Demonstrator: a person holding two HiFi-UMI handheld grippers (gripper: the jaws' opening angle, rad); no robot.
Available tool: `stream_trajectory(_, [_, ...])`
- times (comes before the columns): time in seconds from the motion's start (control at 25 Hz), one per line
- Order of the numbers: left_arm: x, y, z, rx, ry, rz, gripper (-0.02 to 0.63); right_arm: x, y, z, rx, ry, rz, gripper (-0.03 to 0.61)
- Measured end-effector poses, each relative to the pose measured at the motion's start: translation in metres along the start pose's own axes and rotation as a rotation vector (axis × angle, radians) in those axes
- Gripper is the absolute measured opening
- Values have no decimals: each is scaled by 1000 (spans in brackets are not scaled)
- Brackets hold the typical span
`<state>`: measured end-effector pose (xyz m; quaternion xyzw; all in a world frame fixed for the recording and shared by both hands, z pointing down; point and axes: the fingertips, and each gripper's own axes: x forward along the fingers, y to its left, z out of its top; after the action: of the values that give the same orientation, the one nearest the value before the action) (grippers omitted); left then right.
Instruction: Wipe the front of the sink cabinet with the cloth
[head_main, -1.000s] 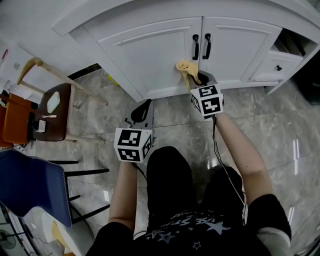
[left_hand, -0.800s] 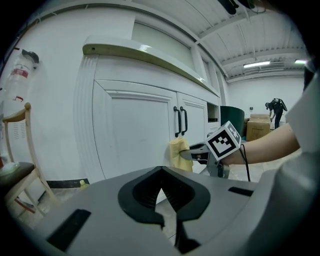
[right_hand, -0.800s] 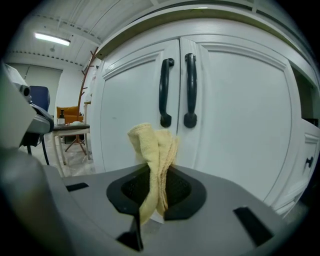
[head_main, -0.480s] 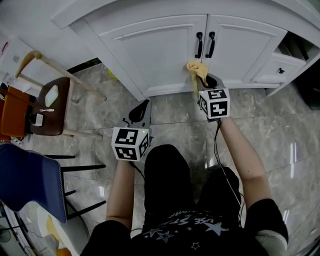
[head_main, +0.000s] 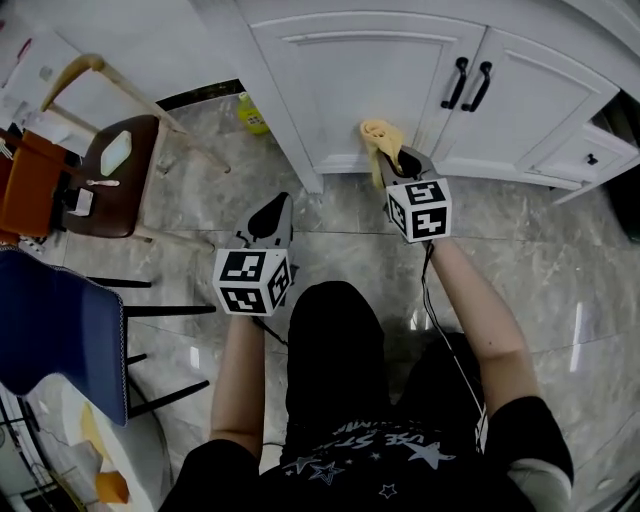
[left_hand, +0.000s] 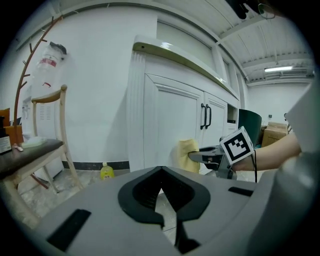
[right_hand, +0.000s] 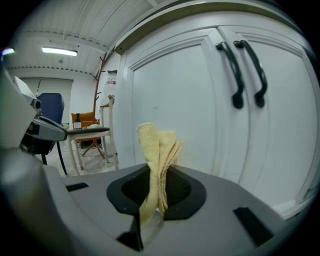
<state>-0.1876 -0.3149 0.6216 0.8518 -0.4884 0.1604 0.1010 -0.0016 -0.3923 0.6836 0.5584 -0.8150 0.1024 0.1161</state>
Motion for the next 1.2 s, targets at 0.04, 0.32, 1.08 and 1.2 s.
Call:
stream_trajectory(0.04, [-5,8,-4,-4,1,10,15,8,14,-2,-3,-3,23,63])
stream_trajectory(0.32, [-40,67,-31,-37,17,75,15,65,91,-9,-9,-53,87,61])
stream_trajectory(1.08, [-39,56,-46,-28,43,49,15,77,59,-39,-34,-56,-40,61])
stream_trajectory(1.2, [-28,38,-41,-16,49,29,15,63,33,-45,-15,-49,-71,63])
